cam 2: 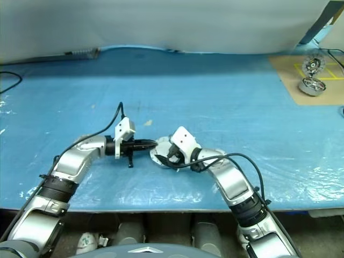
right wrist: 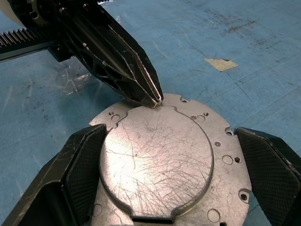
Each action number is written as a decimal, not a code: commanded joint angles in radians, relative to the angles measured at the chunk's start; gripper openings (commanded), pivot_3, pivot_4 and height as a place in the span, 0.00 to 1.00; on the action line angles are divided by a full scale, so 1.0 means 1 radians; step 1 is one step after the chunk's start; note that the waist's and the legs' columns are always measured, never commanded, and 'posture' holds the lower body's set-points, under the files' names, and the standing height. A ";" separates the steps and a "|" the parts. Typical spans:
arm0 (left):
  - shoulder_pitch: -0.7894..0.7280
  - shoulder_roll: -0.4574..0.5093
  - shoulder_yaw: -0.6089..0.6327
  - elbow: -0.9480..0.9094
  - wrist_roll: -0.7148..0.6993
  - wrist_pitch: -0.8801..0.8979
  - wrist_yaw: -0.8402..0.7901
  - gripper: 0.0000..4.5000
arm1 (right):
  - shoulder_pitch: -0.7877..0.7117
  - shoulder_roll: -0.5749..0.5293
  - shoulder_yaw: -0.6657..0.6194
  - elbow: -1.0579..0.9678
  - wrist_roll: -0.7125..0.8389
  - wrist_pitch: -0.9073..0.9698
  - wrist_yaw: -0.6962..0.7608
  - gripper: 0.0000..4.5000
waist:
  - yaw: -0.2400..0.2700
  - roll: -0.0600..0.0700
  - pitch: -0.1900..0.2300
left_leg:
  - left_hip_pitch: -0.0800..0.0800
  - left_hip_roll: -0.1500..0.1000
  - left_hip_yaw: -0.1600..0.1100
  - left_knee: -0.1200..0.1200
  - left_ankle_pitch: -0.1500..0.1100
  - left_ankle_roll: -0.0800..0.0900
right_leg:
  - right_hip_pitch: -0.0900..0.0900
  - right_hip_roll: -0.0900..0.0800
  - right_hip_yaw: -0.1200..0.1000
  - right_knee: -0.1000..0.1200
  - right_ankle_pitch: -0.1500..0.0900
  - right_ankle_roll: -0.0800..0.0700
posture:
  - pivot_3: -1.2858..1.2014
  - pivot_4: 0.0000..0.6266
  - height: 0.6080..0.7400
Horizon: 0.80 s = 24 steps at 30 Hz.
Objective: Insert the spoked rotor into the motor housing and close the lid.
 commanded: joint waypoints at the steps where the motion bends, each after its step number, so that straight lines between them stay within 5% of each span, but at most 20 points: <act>1: 0.007 0.007 -0.023 0.010 0.019 0.000 -0.018 0.00 | 0.051 0.005 -0.063 -0.016 0.040 0.052 -0.019 0.99 | 0.009 0.000 0.000 | 0.000 0.000 0.000 -0.001 0.000 0.000 | 0.000 0.000 0.000 0.000 0.000 0.000 | 0.52 0.24 1.00; 11: -0.001 -0.006 -0.029 0.012 0.022 -0.007 -0.022 0.00 | 0.156 0.038 -0.278 -0.234 0.354 0.264 0.011 0.99 | 0.013 0.001 0.000 | -0.001 0.000 0.000 -0.006 0.000 0.000 | -0.003 0.000 0.000 -0.002 -0.001 0.000 | 0.52 0.24 1.00; 24: -0.022 -0.008 0.027 0.032 0.006 0.008 0.012 0.00 | 0.126 -0.023 -0.117 -0.114 0.152 0.041 -0.008 0.99 | 0.009 0.001 0.001 | -0.002 0.000 0.000 -0.006 0.000 0.000 | -0.004 0.001 0.000 -0.001 -0.002 0.001 | 0.52 0.24 1.00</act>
